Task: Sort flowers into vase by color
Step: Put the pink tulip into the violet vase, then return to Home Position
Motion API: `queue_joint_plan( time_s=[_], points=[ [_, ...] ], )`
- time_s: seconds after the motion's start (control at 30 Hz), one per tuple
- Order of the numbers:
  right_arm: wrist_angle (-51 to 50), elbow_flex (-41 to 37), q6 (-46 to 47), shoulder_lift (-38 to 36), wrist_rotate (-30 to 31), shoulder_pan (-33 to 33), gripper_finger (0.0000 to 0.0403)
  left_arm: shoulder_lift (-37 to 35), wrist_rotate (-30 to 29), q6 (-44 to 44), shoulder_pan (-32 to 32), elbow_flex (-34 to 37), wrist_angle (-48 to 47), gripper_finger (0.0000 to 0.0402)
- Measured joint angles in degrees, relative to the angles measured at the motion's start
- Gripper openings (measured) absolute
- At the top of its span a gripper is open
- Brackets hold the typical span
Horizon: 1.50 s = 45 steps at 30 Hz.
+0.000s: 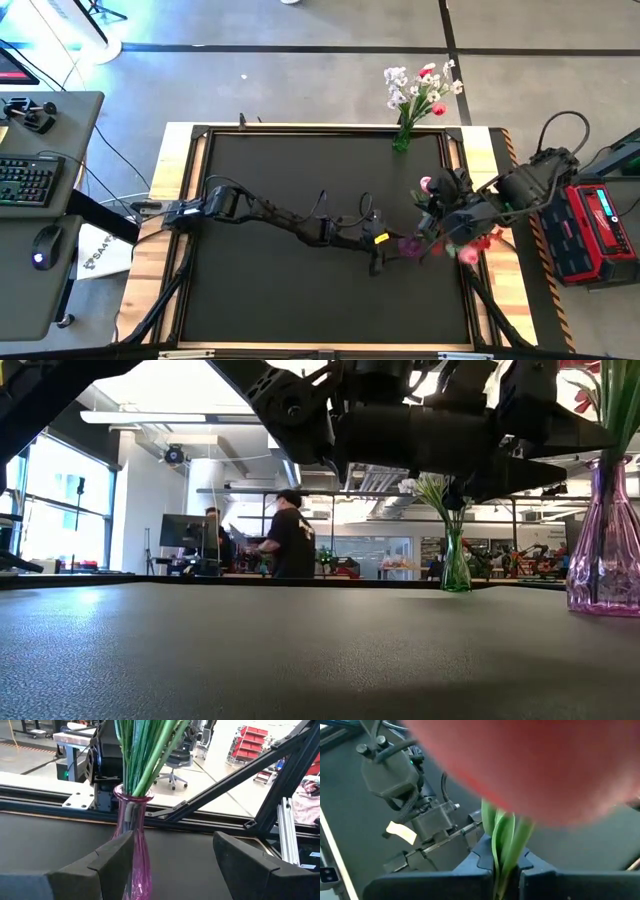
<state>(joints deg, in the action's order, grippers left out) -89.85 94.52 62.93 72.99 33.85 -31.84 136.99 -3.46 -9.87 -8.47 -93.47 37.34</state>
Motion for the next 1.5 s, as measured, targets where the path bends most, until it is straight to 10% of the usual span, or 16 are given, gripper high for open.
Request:
queue_joint_plan(
  time_s=[0.5, 1.1, 1.5],
  points=[
    [5.95, -1.18, -3.97, -2.25, 3.39, -0.06, 0.0024, -0.02, 0.02, -0.2, 0.02, 0.0, -0.13, 0.026],
    [20.96, -1.2, -2.4, -13.85, -2.81, -0.08, 0.0294, -1.17, 0.39, -1.61, -0.02, 0.0, -1.55, 0.026],
    [46.6, -1.16, -24.38, -21.11, -2.02, -0.06, 0.0303, -18.43, -0.01, 1.86, 0.72, 0.77, -28.49, 0.0246]
  ],
)
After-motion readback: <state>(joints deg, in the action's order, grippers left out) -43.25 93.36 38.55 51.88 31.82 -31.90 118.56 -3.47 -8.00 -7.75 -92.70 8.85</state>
